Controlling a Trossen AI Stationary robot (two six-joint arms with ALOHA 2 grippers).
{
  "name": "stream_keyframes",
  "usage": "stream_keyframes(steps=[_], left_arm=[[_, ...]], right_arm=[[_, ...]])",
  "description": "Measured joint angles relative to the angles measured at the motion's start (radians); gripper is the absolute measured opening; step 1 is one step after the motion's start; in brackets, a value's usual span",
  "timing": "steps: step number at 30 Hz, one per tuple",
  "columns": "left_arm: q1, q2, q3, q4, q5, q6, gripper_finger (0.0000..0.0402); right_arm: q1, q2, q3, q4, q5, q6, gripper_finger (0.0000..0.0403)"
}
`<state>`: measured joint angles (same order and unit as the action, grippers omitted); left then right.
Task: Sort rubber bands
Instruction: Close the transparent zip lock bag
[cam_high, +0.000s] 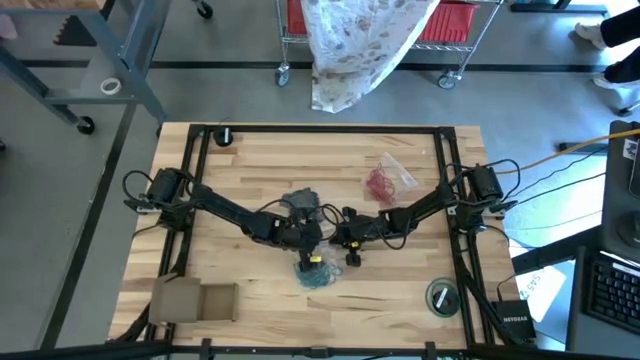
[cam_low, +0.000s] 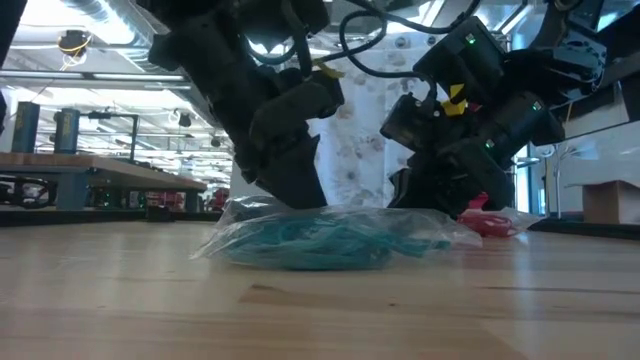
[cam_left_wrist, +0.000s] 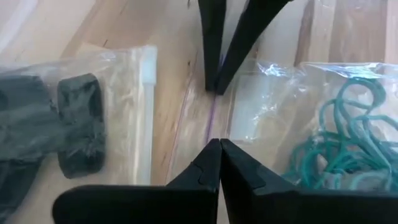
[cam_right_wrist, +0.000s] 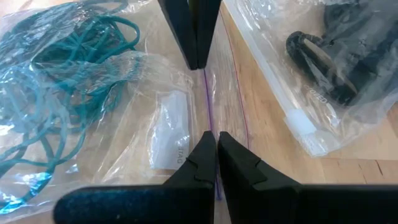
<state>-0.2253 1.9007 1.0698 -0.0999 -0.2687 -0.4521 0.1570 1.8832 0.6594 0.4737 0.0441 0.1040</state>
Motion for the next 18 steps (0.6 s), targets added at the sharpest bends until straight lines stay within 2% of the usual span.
stream_keyframes(steps=[18], left_arm=[[-0.001,0.040,0.007,-0.106,0.007,-0.060,0.0001]], right_arm=[[0.000,0.000,0.002,-0.002,-0.001,0.000,0.0014]])
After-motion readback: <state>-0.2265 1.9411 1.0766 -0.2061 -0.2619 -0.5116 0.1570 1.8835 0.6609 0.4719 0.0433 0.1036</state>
